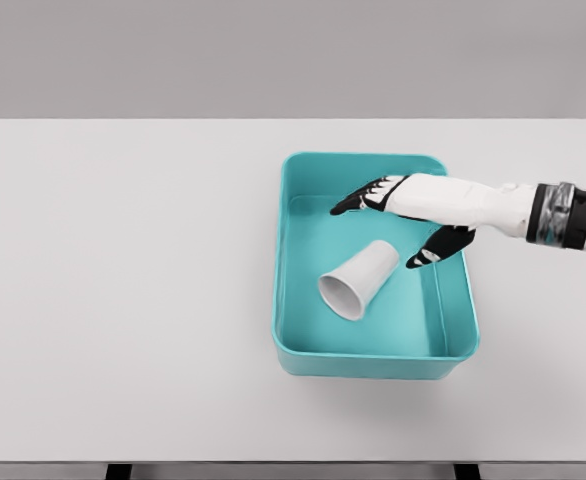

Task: Put the paper cup into the basket with your right arm

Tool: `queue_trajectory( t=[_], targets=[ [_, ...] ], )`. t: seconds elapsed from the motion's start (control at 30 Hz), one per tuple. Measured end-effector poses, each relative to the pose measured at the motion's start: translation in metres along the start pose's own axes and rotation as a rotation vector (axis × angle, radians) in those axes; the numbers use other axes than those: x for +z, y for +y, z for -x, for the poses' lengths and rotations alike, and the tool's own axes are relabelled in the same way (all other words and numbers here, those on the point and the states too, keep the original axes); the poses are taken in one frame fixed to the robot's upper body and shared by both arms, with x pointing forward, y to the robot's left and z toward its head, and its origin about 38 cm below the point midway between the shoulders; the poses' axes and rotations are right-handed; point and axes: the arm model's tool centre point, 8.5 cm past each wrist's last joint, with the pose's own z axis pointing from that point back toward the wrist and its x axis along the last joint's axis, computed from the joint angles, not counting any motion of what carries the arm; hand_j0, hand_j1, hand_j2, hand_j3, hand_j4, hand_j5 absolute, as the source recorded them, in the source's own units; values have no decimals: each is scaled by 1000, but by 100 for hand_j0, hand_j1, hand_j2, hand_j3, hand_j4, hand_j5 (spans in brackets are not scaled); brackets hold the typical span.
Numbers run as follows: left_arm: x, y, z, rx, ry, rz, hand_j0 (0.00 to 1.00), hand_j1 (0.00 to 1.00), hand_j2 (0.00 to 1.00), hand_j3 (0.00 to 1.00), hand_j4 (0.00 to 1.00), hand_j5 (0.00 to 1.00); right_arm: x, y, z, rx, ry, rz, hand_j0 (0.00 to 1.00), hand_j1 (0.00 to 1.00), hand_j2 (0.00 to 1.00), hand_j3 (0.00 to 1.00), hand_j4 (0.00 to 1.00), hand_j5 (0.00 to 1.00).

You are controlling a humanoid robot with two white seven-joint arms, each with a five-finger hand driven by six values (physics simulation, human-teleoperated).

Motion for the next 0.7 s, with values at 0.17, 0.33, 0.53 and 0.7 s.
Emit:
queue_trajectory(
  t=[0.17,0.33,0.53,0.7],
  targets=[
    [0,0,0,0,0,0,100,100,100,100,100,100,34,-28,1,-163,-62,195,100,100,100,100,100,100],
    [0,0,0,0,0,0,100,100,100,100,100,100,54,-18,9,-301,-78,264,100,100,100,100,100,100],
    [0,0,0,0,0,0,100,100,100,100,100,100,84,-9,20,-360,-25,337,100,100,100,100,100,100],
    [0,0,2,2,3,0,100,100,100,100,100,100,91,-16,20,-347,-19,361,100,100,100,100,100,100]
  ],
)
